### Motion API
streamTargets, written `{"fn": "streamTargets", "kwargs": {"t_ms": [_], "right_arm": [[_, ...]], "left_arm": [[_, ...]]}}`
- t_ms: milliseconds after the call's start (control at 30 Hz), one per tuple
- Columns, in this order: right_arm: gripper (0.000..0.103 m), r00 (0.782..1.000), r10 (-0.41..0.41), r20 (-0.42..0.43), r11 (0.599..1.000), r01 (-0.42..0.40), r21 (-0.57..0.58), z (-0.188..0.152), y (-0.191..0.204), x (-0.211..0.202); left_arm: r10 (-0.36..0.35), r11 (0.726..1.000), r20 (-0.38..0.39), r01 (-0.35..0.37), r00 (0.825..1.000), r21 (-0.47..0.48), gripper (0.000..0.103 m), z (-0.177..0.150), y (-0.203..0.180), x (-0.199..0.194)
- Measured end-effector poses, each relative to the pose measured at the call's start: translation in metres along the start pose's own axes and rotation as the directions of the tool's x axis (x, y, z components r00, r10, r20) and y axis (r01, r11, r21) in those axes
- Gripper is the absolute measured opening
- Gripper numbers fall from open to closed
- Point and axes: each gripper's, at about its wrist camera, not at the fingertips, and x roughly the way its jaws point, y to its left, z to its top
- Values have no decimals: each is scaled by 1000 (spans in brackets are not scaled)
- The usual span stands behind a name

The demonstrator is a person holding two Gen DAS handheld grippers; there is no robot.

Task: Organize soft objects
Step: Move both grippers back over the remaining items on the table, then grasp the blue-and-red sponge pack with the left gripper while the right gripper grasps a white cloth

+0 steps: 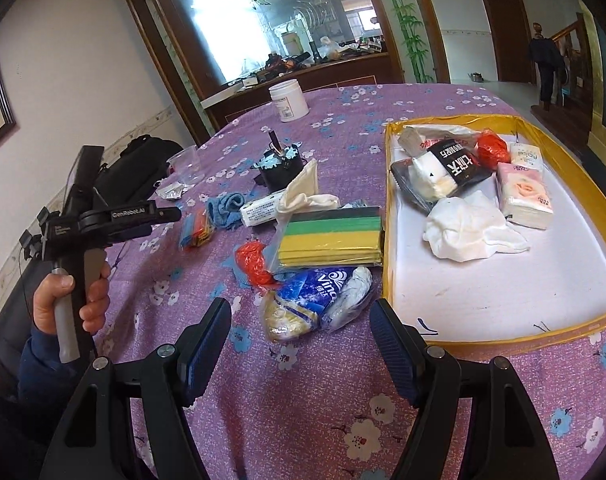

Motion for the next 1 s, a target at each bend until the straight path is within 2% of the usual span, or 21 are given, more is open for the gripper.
{"fn": "streamTargets", "kwargs": {"t_ms": [267, 333, 400, 700, 800, 933, 967, 1000], "right_arm": [[78, 1000, 15, 13, 1000, -15, -9, -2, -1, 0], [78, 1000, 16, 15, 1000, -16, -11, -3, 0, 0], [78, 1000, 17, 17, 1000, -17, -11, -3, 0, 0], [79, 1000, 20, 20, 999, -19, -27, -4, 1, 3], [80, 1000, 22, 21, 999, -21, -30, -4, 2, 4], [80, 999, 29, 21, 999, -29, -21, -3, 1, 5], [80, 999, 30, 20, 999, -29, -20, -2, 0, 5], [80, 999, 29, 17, 999, -29, -20, -2, 0, 6]], "left_arm": [[32, 999, -79, -34, 996, -14, 73, 1, 0, 27], [44, 999, -81, -45, 996, -9, 74, 2, -2, 32], [53, 999, -83, -54, 995, -7, 82, 3, -3, 36], [45, 999, -109, -45, 993, -4, 86, 11, -13, 58], [91, 995, -87, -88, 992, 37, 88, 9, -21, 62], [126, 990, -53, -122, 991, 72, 88, 8, -26, 65], [125, 990, -49, -121, 991, 74, 86, 8, -25, 65], [126, 990, -39, -123, 991, 76, 77, 8, -25, 64]]}}
